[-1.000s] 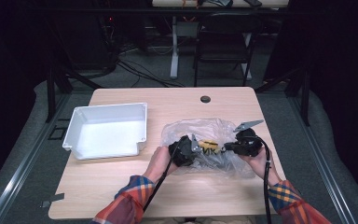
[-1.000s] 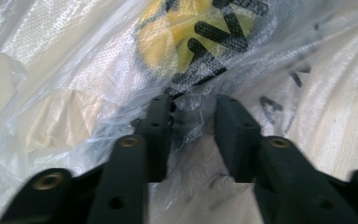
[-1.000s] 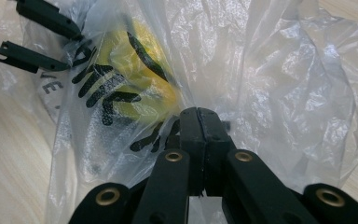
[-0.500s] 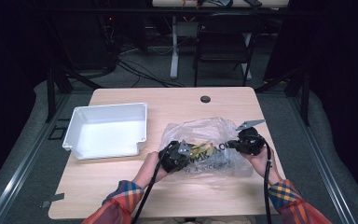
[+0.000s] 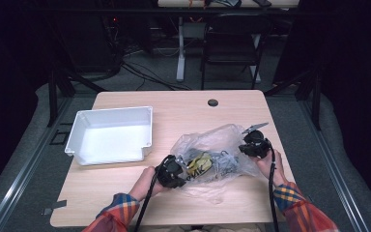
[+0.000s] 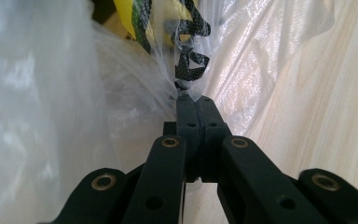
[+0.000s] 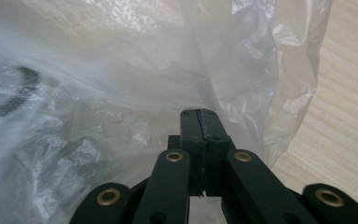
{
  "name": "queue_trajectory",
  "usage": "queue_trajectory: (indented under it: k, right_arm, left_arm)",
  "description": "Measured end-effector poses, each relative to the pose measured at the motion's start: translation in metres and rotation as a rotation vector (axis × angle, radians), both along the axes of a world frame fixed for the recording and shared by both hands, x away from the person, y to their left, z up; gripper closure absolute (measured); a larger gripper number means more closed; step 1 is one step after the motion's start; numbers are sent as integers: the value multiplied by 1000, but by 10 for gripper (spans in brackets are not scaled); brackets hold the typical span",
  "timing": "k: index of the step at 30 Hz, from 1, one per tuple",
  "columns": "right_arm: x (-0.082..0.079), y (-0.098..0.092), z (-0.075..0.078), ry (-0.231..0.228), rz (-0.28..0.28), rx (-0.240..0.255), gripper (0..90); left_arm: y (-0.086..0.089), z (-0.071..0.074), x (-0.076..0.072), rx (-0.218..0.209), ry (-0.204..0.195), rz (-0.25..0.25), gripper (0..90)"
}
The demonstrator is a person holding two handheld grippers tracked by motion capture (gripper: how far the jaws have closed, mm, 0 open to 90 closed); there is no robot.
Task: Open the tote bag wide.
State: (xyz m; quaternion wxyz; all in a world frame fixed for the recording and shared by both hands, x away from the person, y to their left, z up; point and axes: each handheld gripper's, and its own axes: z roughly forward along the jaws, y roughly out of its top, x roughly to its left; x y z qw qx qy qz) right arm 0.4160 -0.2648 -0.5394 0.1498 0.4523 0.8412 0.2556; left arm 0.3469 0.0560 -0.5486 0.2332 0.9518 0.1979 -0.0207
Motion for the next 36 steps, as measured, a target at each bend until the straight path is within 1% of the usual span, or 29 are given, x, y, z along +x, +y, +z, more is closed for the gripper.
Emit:
queue_trajectory:
  k: [1, 2, 3, 4, 5, 6, 8, 9, 10, 11, 12, 13, 15, 16, 17, 18, 19, 20, 21, 24, 25, 26, 27, 29, 30, 31, 32, 34, 36]
  right_arm:
    - [0, 1, -1, 16, 15, 3, 900]
    - [-1, 3, 0, 25, 35, 2, 898]
    - [-3, 4, 2, 21, 44, 7, 885]
    - [-5, 6, 5, 19, 57, 16, 845]
    - [-8, 7, 10, 14, 67, 21, 788]
    - [-10, 7, 15, 11, 81, 26, 735]
    - [-16, 8, 27, 1, 99, 57, 668]
    - [-20, 8, 32, -11, 108, 67, 616]
    - [-23, 8, 38, -12, 115, 77, 576]
    - [-26, 8, 43, -21, 129, 90, 541]
    - [-30, 8, 48, -35, 141, 101, 505]
    - [-34, 10, 52, -48, 157, 112, 466]
    - [-44, 15, 60, -56, 199, 116, 454]
    - [-49, 19, 62, -50, 219, 120, 444]
    - [-53, 23, 62, -36, 236, 121, 442]
    - [-56, 27, 59, -23, 252, 106, 442]
    - [-58, 30, 57, -10, 258, 97, 443]
    - [-59, 33, 50, 5, 268, 78, 450]
    - [-59, 35, 44, 24, 271, 55, 468]
    - [-55, 34, 32, 60, 272, 31, 614]
    - [-56, 32, 31, 47, 274, 36, 717]
    - [-56, 30, 31, 49, 273, 38, 747]
    - [-56, 29, 32, 52, 275, 29, 803]
    - [-59, 27, 30, 41, 277, 35, 898]
    - [-60, 26, 31, 40, 278, 27, 900]
    - [-61, 26, 30, 25, 271, 19, 900]
    - [-62, 25, 31, 28, 268, 14, 900]
    - [-64, 24, 30, 18, 270, 11, 900]
    - [-67, 22, 31, 25, 276, 1, 900]
  left_arm:
    - [0, 2, 0, -4, 3, 2, 869]
    - [-1, 6, -1, -15, 6, 6, 791]
    - [-1, 12, -1, -22, -4, 6, 725]
    - [-1, 18, -2, -44, -6, 3, 699]
    - [-2, 25, -4, -74, -20, 15, 647]
    - [-2, 34, -4, -85, -35, 29, 580]
    - [-2, 49, -6, -135, -57, 34, 526]
    - [-2, 57, -6, -146, -79, 45, 495]
    - [-2, 64, -5, -157, -86, 43, 468]
    - [-3, 70, -5, -168, -109, 59, 454]
    - [-4, 75, -3, -160, -138, 83, 439]
    - [-5, 78, 0, -148, -151, 89, 426]
    - [-7, 84, 11, -130, -184, 153, 418]
    - [-8, 85, 18, -111, -187, 165, 418]
    - [-10, 85, 25, -106, -187, 198, 418]
    - [-11, 83, 30, -89, -195, 223, 418]
    - [-13, 80, 38, -64, -193, 250, 418]
    - [-15, 76, 45, -62, -172, 275, 427]
    - [-16, 72, 51, -42, -176, 297, 439]
    - [-17, 59, 64, -23, -162, 318, 584]
    - [-17, 55, 68, -9, -144, 308, 688]
    - [-18, 51, 71, -8, -137, 305, 705]
    - [-19, 47, 72, -6, -127, 301, 771]
    - [-21, 45, 73, 2, -147, 305, 846]
    - [-22, 43, 74, 7, -154, 310, 874]
    - [-23, 42, 75, 16, -165, 311, 888]
    - [-24, 40, 76, 17, -169, 325, 893]
    - [-25, 37, 78, 36, -186, 344, 897]
    - [-25, 34, 81, 55, -198, 366, 899]
